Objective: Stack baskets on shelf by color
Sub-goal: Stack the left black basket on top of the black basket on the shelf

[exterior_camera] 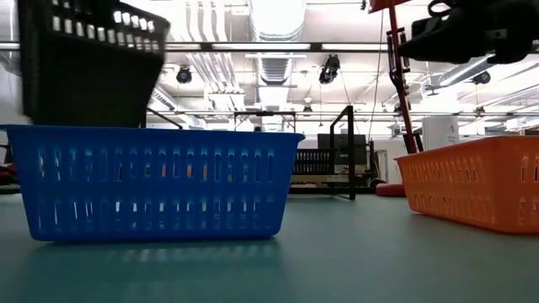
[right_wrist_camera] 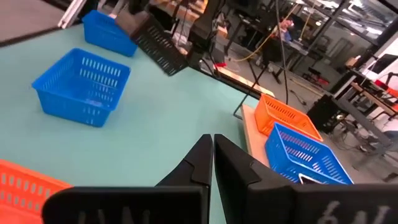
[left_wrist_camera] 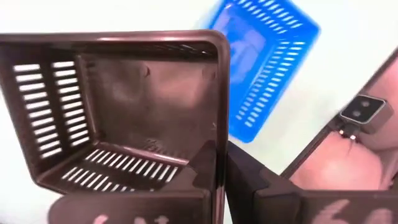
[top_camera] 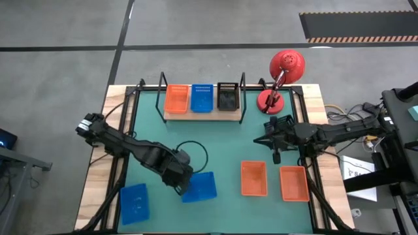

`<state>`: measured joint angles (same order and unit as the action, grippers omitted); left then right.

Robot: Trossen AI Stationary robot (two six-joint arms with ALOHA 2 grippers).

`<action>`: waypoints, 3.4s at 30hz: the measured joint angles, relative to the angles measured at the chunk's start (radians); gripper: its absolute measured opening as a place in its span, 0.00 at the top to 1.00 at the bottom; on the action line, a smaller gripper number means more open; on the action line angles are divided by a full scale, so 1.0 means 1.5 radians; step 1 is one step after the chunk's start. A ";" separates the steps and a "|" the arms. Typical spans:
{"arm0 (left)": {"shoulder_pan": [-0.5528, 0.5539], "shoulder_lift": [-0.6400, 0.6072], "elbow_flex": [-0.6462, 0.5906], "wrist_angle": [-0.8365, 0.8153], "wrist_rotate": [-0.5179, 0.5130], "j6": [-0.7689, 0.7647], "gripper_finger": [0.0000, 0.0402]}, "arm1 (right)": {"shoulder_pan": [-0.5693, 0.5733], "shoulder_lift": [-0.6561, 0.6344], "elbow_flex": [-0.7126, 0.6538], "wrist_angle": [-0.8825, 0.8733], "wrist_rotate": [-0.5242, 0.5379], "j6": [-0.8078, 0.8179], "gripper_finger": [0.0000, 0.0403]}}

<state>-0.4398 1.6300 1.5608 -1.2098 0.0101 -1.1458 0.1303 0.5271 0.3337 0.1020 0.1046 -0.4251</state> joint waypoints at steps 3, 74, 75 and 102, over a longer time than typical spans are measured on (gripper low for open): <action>0.000 0.026 0.032 0.028 -0.003 0.060 1.00 | 0.000 -0.037 -0.013 -0.004 0.000 0.015 0.98; 0.458 0.243 0.173 0.375 -0.253 0.978 1.00 | 0.000 -0.168 -0.012 -0.132 0.026 0.028 0.98; 0.458 0.243 0.173 0.379 -0.252 0.978 1.00 | 0.000 -0.168 -0.012 -0.132 0.026 0.028 0.98; 0.461 0.255 0.148 0.415 -0.216 0.978 1.00 | 0.000 -0.167 -0.012 -0.135 0.036 0.028 0.98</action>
<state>0.2514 2.0121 1.7831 -0.5867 -0.3138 0.3210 0.1303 0.2764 0.3157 -0.0998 0.1593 -0.3832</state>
